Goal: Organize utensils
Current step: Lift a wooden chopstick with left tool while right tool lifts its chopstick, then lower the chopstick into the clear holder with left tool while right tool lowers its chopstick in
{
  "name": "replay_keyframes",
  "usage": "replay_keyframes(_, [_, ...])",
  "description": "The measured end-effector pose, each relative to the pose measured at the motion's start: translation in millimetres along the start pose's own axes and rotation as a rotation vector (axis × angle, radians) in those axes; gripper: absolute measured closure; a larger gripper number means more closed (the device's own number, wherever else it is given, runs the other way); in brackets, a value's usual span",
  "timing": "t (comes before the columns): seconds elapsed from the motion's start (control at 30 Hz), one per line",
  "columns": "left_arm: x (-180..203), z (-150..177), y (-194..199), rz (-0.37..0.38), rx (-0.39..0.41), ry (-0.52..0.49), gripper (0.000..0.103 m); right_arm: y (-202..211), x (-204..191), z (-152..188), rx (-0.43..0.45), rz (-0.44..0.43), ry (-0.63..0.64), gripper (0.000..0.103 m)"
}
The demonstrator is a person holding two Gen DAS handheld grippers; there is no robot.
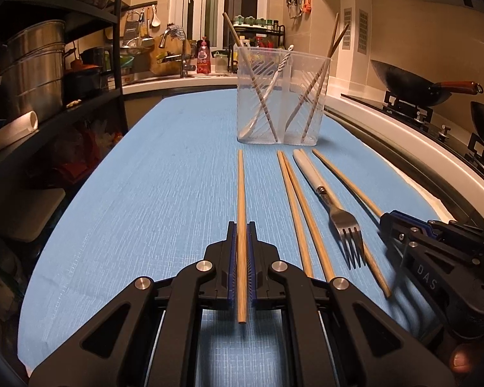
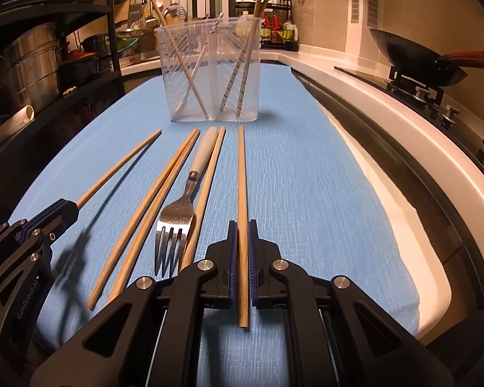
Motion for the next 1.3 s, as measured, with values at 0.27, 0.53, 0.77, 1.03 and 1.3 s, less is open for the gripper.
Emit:
replay_keyframes(0.27, [1,-13,21,-0.017,0.076,-0.027,0.097,15,12,-13,0.038,0.001,-0.046,0.097])
replay_keyframes(0.53, [3,-29,37,-0.032,0.145,-0.05,0.097,32,6,-23,0.1,0.004,-0.012,0.097])
replay_keyframes(0.77, [2,-40,45,-0.034,0.181,-0.051,0.097,53,2,-37,0.174,0.002,0.015,0.097])
replay_keyframes(1.03, [-4,-60,62,-0.022,0.238,-0.046,0.097,80,-7,-67,0.242,-0.008,0.046,0.096])
replay_keyframes(1.3, [-21,-84,71,-0.003,0.265,0.01,0.097,100,-4,-100,0.265,-0.039,0.018,0.096])
Point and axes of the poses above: each gripper's, at about its wrist camera, not at the fingertips, and y roughly against the way its jaws point, x to its right, z to its underside, the point moved 8 cm from there along -y, roughly the way its jaws point, and after that the axes turned 8 degrees about -y, right-handed, at the moved point
